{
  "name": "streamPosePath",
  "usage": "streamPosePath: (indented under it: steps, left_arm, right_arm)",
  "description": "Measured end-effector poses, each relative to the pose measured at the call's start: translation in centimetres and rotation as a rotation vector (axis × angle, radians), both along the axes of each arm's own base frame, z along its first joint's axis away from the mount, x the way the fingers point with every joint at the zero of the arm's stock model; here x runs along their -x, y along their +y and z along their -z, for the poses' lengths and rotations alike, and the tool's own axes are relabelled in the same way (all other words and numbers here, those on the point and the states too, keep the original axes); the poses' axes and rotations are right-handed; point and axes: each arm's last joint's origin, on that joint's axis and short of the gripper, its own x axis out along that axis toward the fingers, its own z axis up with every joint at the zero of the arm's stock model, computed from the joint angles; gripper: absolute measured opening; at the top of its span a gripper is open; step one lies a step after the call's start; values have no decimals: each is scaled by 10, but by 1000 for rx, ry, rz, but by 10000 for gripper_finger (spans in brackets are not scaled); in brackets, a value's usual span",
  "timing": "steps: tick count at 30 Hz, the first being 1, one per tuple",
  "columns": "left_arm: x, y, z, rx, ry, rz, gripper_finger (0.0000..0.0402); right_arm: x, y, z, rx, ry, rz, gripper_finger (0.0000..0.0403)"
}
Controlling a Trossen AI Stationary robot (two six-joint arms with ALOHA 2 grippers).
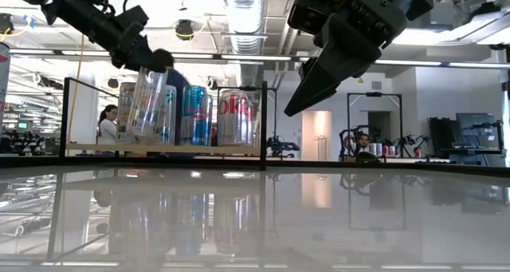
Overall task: Place canned beverage on shelf
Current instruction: Put the white-yellow soda can on the shelf aligned with the other white-yellow soda can
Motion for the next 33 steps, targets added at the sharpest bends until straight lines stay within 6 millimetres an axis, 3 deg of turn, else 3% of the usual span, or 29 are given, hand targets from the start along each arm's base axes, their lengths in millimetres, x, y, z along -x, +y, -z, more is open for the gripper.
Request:
streamPosePath:
  steps: [16,33]
  left_arm:
    - [-7,27,14,41,41,-19,240]
    - [-7,24,17,79,41,42,289]
  right_arm:
    - [-1,0,-1,11,-18,-14,379]
    - [-1,0,-1,7,-10,-8,379]
